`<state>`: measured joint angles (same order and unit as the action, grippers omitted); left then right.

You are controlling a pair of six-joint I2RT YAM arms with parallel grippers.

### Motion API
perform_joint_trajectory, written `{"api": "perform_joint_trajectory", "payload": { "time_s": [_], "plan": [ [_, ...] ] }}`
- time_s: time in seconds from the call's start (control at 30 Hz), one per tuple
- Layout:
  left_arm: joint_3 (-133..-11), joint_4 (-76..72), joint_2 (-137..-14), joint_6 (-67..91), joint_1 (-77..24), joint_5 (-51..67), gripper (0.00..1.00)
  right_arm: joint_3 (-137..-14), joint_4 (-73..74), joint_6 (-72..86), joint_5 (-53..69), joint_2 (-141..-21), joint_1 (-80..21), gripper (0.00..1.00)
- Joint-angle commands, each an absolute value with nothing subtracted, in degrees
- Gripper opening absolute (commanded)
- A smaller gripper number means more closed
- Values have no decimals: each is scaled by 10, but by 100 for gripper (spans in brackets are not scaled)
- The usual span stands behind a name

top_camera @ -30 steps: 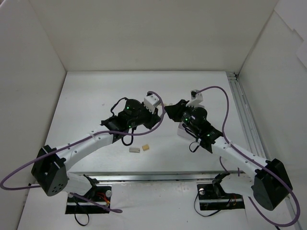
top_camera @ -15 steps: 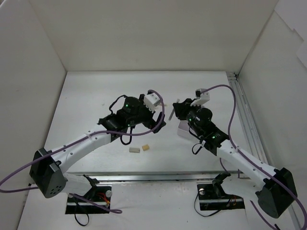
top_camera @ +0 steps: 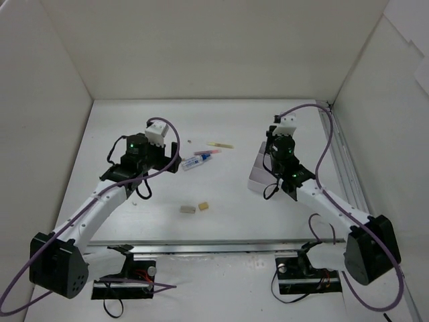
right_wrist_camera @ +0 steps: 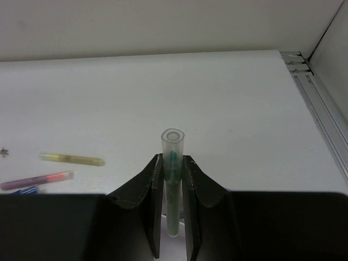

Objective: Sort the stationery into containers
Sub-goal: Place the pen in the storage box, then pick up the pen from the center of the board.

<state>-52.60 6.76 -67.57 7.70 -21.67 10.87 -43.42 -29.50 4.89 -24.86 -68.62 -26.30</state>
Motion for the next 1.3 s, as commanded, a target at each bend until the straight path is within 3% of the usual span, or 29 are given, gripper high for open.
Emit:
{"api": "perform_joint_trajectory", "payload": {
  "time_s": [0.0, 0.17, 0.47, 0.5, 0.63, 0.9, 0.97, 1.27],
  "plan": [
    [-531, 44, -658, 89, -187, 131, 100, -467, -392, -12, -255, -737, -251, 0],
    [-547, 25, -685, 97, -156, 167, 100, -475, -449, -23, -243, -820, -236, 0],
    [-602, 43, -778, 99, -133, 217, 100, -465, -482, -3, -246, -839, -227, 0],
    [-606, 42, -783, 98, -133, 221, 100, -455, -482, 16, -243, -836, -225, 3],
    [-639, 56, -823, 97, -133, 233, 100, -419, -482, 50, -228, -799, -226, 47],
    [-737, 105, -905, 87, -133, 276, 100, -367, -474, 68, -158, -651, -228, 84],
    [-754, 128, -922, 58, -133, 275, 100, -363, -454, 70, -121, -617, -228, 97],
    [-695, 173, -926, 61, -91, 200, 96, -432, -268, 76, -27, -585, -226, 98]
  ]
}}
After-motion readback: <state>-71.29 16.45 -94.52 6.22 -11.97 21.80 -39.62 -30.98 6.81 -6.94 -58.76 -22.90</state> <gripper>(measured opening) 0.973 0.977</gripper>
